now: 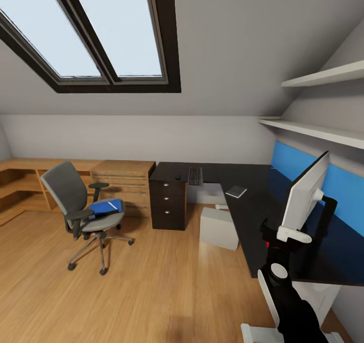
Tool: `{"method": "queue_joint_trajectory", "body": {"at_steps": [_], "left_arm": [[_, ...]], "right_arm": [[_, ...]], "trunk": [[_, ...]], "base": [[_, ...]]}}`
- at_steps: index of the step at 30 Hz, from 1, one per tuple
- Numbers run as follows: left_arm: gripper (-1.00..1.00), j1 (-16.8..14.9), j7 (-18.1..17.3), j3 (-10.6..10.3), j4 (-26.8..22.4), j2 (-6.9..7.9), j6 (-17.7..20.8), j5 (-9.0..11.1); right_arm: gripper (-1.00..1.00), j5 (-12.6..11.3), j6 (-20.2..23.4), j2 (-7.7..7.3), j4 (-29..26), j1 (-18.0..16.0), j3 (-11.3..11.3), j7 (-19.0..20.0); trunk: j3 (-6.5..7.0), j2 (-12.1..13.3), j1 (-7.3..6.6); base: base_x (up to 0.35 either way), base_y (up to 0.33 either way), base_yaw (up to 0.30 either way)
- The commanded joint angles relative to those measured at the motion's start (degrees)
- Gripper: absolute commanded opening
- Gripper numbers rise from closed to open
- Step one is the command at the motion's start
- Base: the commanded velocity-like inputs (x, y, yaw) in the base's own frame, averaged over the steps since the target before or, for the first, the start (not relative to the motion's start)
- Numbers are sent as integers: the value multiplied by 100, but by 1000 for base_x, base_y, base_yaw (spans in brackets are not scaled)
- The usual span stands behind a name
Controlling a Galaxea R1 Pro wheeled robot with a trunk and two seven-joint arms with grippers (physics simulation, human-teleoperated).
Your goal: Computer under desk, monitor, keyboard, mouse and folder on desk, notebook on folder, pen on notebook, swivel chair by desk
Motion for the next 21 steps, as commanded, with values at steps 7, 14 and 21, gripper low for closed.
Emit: {"method": "queue_joint_trajectory", "body": {"at_steps": [7,14,21], "left_arm": [[100,-5,-56,18,5,-1,-3,66],[100,-5,-56,14,6,4,-3,68],[100,-5,-56,17,5,5,-3,69]], "right_arm": [[100,40,-4,-7,4,-5,-9,-11],[100,40,-3,-52,11,-5,-9,-11],[100,40,-3,-56,21,-5,-9,-11]], "trunk": [[16,-6,1],[29,-6,1],[30,-6,1]], "base": [[1,0,-96],[12,9,-59],[162,120,-5]]}}
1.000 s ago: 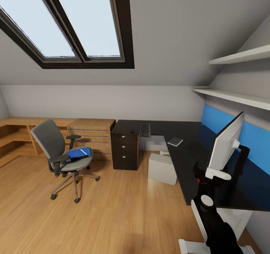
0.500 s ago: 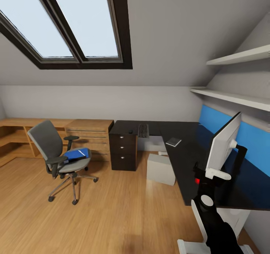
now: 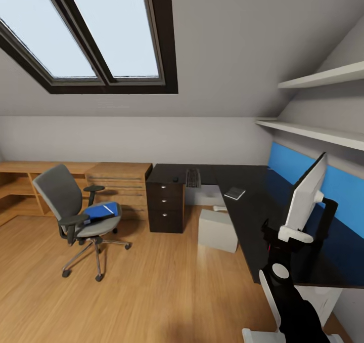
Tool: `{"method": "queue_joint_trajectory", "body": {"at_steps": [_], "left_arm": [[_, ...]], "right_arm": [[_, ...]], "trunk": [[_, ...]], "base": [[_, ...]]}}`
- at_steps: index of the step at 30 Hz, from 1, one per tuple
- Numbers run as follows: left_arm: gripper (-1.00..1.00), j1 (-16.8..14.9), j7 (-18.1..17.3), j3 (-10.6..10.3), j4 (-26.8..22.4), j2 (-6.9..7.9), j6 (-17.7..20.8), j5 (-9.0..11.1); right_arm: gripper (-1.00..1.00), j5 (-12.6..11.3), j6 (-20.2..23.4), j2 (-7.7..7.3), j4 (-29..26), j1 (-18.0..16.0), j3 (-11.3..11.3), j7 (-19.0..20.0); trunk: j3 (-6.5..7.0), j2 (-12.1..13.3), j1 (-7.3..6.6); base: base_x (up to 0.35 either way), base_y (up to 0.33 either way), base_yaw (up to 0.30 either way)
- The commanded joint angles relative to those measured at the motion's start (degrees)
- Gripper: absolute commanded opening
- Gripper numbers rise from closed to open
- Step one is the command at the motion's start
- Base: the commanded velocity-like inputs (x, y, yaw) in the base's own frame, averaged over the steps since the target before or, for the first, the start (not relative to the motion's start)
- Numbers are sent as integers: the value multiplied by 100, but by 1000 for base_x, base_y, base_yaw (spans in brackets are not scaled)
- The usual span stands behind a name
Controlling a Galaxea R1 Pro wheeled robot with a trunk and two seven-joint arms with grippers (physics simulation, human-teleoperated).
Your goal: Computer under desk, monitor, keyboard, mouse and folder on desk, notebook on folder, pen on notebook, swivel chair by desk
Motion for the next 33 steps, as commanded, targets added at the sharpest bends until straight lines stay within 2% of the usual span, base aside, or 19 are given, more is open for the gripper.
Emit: {"method": "queue_joint_trajectory", "body": {"at_steps": [1,18,33], "left_arm": [[100,-5,-56,17,7,0,-4,60],[100,-5,-56,18,7,0,-4,62],[100,-5,-65,25,7,2,-5,66]], "right_arm": [[100,40,-3,6,3,-5,-10,-10],[100,40,5,-62,4,-5,-10,-10],[100,24,-7,-120,148,-5,-16,3]], "trunk": [[-8,-6,2],[-8,-6,2],[-8,-6,2]], "base": [[92,53,-1],[14,7,0],[76,0,0]]}}
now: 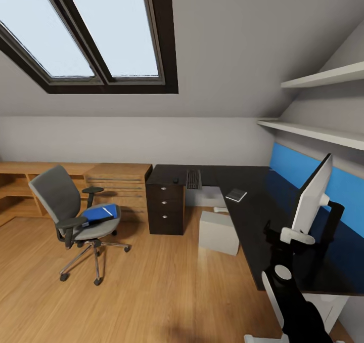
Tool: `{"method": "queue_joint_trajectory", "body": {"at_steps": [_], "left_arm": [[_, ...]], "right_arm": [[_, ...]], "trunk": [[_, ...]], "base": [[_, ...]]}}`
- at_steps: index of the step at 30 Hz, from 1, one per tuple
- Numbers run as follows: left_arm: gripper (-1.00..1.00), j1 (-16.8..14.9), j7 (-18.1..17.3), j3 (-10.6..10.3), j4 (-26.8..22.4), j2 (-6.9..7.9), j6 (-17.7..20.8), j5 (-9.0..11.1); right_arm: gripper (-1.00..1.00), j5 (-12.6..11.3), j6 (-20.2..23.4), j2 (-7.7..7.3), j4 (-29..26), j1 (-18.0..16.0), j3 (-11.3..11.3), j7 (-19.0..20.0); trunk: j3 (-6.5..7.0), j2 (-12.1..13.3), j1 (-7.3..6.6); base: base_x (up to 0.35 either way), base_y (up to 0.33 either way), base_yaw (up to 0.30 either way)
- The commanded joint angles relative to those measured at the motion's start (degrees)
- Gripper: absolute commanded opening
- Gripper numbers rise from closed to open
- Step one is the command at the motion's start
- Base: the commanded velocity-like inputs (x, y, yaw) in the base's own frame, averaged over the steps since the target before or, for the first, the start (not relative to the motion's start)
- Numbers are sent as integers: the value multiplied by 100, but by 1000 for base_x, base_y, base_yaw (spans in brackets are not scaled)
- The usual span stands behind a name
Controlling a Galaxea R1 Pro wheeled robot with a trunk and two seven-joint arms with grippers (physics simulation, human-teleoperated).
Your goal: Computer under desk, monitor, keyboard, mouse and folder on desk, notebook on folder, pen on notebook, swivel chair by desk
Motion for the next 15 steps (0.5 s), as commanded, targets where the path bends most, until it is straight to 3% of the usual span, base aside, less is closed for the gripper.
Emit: {"method": "queue_joint_trajectory", "body": {"at_steps": [1,9,15], "left_arm": [[100,-5,-57,19,6,-1,-3,60],[100,-5,-57,20,6,-5,-2,62],[100,-5,-57,26,6,-9,-3,62]], "right_arm": [[100,39,2,-7,14,-5,0,-23],[100,30,0,-101,206,-5,-20,-18],[100,25,0,-138,242,-5,-27,-17]], "trunk": [[-8,-6,1],[-8,-6,1],[-8,-6,1]], "base": [[3,0,0],[1,0,-13],[0,0,-133]]}}
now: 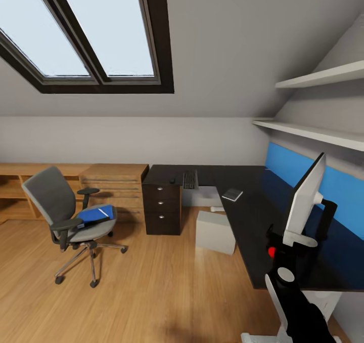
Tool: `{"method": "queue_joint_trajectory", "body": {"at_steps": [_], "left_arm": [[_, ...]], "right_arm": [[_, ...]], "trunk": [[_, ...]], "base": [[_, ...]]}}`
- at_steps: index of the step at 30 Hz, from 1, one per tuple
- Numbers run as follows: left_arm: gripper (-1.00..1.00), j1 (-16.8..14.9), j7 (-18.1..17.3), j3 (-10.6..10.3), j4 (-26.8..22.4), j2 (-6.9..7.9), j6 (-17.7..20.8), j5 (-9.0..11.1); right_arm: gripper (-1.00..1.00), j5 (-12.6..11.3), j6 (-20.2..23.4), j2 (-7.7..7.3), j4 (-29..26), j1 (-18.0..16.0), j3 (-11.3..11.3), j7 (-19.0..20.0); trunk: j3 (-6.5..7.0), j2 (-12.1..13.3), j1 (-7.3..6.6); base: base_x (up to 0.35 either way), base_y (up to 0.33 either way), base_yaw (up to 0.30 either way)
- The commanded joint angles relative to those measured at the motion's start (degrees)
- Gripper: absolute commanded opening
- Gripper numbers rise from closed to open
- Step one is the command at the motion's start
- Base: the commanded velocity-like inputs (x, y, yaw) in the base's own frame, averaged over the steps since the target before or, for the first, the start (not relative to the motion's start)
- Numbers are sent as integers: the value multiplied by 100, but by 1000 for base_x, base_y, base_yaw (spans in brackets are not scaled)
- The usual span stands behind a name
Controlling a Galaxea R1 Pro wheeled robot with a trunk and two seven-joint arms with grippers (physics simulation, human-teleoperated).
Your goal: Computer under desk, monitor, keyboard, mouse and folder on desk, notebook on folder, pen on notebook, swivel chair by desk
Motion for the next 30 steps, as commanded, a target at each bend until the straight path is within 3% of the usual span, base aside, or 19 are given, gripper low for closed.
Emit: {"method": "queue_joint_trajectory", "body": {"at_steps": [1,24,30], "left_arm": [[100,-4,-56,19,5,0,-3,60],[100,-4,-56,13,5,2,-11,60],[100,-4,-56,12,5,1,-11,60]], "right_arm": [[100,35,1,-3,7,-6,1,-21],[100,40,4,-1,133,-6,2,-12],[100,40,4,-1,133,-6,6,-12]], "trunk": [[-8,-6,1],[12,-6,1],[13,-6,1]], "base": [[0,0,-174],[0,0,-66],[140,0,-5]]}}
